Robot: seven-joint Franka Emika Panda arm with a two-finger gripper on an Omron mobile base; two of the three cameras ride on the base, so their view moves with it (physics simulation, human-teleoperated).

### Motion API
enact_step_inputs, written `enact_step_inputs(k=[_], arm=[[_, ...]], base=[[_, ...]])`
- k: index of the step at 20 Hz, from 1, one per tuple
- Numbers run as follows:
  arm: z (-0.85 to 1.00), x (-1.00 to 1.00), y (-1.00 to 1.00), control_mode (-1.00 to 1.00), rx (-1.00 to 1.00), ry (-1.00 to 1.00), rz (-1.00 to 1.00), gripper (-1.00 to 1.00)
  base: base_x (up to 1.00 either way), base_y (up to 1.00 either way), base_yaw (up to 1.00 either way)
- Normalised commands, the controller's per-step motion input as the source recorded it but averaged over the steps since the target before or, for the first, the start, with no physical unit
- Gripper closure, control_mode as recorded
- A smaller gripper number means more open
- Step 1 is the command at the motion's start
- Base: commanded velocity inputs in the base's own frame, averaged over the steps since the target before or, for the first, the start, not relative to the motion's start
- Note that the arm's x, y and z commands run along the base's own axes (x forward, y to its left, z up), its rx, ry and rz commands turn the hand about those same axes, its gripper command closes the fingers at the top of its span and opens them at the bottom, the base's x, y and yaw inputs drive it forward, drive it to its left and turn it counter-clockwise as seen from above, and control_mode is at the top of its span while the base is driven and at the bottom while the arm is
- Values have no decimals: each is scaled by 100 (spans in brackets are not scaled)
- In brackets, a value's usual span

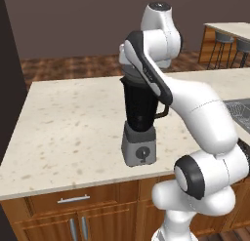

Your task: Close the lid blender by securely placing the lid on top.

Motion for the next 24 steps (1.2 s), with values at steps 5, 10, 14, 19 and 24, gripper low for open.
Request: enact_step_inputs(k=[5, 10, 14, 19, 24], arm=[[-7, 9, -4, -100, 0, 13, 1, 100], [-11, -9, 0, -100, 0, 0, 5, 100], [-16, -13, -1, -100, 0, 0, 7, 100], [-15, -23, -5, -100, 0, 0, 5, 100], [0, -4, -9, -100, 0, 1, 1, 100]], base=[[0, 0, 0], [0, 0, 0], [0, 0, 0], [0, 0, 0], [0, 0, 0]])
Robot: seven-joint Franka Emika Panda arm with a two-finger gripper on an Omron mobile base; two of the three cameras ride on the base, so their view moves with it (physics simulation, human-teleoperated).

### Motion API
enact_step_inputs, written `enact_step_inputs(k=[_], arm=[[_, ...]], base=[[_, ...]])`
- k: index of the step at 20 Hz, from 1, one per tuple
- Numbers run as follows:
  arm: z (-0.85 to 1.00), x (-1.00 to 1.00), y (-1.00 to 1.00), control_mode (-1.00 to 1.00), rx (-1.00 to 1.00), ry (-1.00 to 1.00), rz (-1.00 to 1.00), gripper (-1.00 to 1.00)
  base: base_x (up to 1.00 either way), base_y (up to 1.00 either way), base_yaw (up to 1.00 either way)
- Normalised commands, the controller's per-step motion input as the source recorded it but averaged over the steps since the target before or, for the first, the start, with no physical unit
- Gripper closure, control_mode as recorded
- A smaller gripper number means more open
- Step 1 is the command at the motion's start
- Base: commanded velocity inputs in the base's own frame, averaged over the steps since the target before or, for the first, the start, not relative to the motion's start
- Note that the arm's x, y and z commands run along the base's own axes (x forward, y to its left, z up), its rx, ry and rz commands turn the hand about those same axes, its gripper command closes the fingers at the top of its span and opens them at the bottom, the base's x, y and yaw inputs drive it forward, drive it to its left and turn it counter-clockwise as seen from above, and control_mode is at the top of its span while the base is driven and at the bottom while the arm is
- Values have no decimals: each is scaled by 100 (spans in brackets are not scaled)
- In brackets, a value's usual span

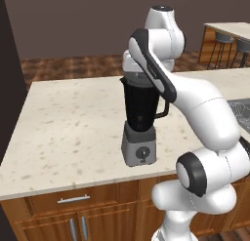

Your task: Close the lid blender by securely placing the lid on top.

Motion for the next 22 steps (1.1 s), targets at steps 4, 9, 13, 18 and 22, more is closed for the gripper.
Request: enact_step_inputs(k=[4, 9, 13, 18, 22], arm=[[-20, 0, -6, -100, -2, 2, 0, 100], [-25, -7, 0, -100, -3, 5, 0, -100], [-1, 0, 2, -100, 0, 0, 0, -100], [0, -3, 0, -100, 0, -5, 0, -100], [11, -26, 0, -100, 0, -12, 0, -100]], base=[[0, 0, 0], [0, 0, 0], [0, 0, 0], [0, 0, 0], [0, 0, 0]])
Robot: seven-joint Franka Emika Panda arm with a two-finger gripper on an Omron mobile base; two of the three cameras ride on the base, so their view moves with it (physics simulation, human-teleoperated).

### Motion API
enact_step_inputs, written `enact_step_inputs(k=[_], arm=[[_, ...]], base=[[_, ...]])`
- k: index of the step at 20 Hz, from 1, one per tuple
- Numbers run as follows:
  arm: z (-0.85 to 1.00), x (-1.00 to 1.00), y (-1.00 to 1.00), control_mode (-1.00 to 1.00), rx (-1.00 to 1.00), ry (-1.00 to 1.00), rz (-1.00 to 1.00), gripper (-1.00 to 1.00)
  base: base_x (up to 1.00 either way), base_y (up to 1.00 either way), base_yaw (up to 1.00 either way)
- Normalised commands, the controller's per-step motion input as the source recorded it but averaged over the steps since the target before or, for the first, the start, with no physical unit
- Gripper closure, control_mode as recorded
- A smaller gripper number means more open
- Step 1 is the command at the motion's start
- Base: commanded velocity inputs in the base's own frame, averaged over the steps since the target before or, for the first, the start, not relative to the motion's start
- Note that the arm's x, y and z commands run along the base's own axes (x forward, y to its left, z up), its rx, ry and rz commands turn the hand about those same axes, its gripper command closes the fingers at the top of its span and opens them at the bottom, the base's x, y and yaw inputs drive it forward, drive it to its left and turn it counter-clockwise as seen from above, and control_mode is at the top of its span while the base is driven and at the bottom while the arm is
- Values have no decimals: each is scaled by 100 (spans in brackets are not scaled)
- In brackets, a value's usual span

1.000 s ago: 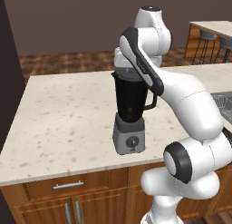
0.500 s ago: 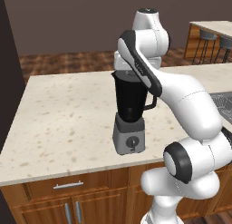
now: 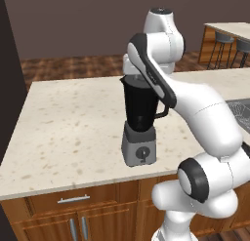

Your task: Close the lid blender by securely placing the lid on top.

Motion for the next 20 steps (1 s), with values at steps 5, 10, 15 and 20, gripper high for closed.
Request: enact_step_inputs(k=[5, 10, 15, 20], arm=[[29, -39, 0, -100, 0, -15, 0, -100], [24, -95, -3, -100, 1, -20, 0, -100], [11, -100, -3, -100, 5, -22, 0, -100], [0, -96, -1, -100, 2, -24, 0, -100]], base=[[0, 0, 0], [0, 0, 0], [0, 0, 0], [0, 0, 0]])
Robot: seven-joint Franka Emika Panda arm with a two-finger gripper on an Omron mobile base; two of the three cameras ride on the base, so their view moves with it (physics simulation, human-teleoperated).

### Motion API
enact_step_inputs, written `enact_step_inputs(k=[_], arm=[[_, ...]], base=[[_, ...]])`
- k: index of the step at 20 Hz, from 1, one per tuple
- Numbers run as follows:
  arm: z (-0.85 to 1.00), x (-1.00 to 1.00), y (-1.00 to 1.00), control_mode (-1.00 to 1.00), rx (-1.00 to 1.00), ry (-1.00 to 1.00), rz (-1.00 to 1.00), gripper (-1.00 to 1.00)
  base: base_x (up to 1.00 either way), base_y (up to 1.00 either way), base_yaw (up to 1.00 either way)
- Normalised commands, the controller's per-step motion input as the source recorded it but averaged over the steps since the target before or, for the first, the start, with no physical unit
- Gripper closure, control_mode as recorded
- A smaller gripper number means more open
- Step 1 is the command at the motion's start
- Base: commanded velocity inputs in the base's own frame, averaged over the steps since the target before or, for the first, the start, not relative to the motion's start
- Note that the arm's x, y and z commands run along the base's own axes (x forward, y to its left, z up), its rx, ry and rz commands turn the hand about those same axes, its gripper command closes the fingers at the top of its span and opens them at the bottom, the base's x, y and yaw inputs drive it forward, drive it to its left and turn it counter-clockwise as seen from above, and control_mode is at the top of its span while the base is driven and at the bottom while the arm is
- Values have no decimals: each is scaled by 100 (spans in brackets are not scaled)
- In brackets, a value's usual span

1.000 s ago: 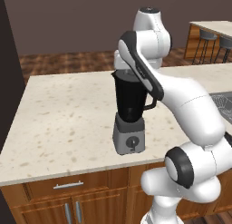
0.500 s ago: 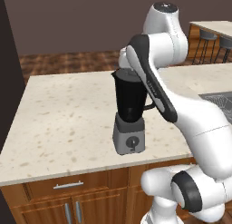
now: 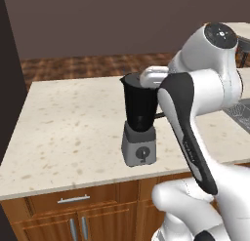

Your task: Close the lid blender by securely placing the lid on top.

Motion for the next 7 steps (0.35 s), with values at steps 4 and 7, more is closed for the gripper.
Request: enact_step_inputs(k=[4, 7], arm=[[0, -41, 0, -100, 0, -7, 0, -100], [0, 0, 0, -100, 0, 0, 0, -100]], base=[[0, 0, 0], [0, 0, 0]])
